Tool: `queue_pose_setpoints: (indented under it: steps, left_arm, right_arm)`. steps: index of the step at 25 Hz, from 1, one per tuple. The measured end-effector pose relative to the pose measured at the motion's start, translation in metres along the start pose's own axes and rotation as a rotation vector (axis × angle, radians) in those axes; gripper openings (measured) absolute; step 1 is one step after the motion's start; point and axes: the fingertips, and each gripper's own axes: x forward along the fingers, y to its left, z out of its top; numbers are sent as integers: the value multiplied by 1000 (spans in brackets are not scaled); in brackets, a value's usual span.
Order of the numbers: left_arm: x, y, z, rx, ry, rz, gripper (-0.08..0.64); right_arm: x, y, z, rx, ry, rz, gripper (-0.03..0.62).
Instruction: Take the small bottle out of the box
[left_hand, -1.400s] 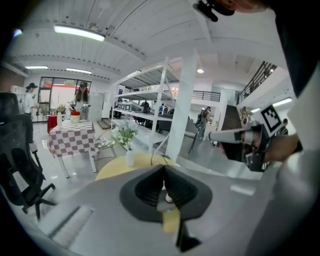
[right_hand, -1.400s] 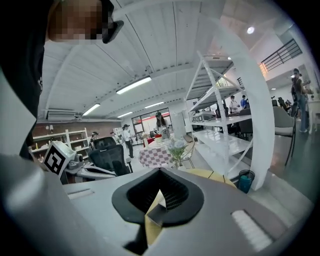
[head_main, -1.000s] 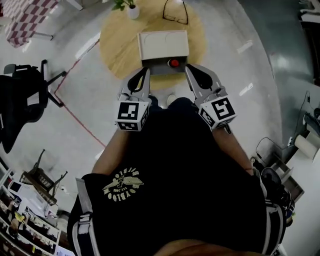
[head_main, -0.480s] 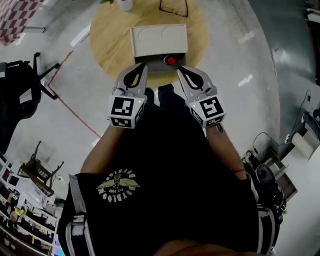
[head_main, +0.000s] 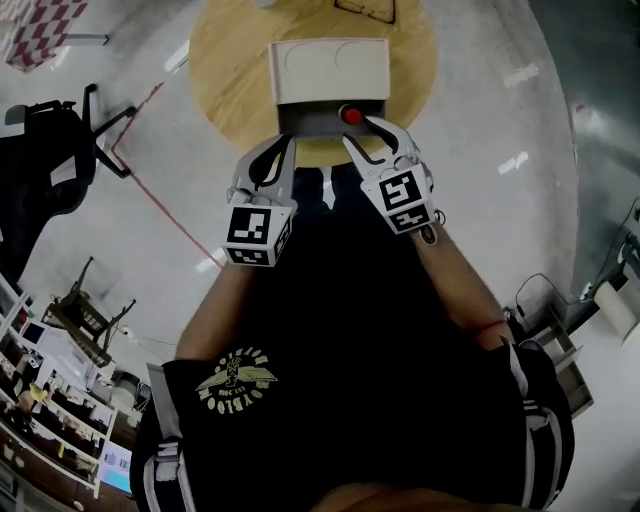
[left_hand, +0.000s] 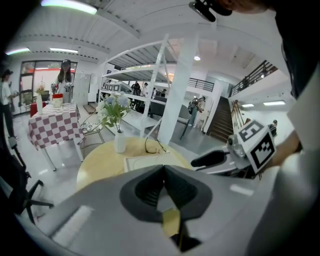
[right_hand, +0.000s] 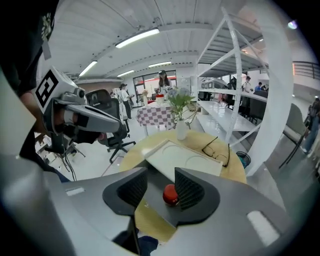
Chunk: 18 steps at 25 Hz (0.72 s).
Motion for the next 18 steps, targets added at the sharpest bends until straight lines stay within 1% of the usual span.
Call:
queue_pose_setpoints:
  steps: [5,11,15,18]
  left_arm:
    - [-5,8,-6,-33,2,44,0]
    - [-12,19,-14,-61,4,93,0]
    - [-19,30,-8,-68,-13,129,0]
    - [-25,35,0,-57,-28,139,0]
  right_arm:
    - [19,-6,-10,-50,64,-13,173]
    - [42,-12,-30,-80,131,4,172]
    - [56,-13,-43,-150,198,14,172]
    - [62,-13,-47,-186,236,4,170]
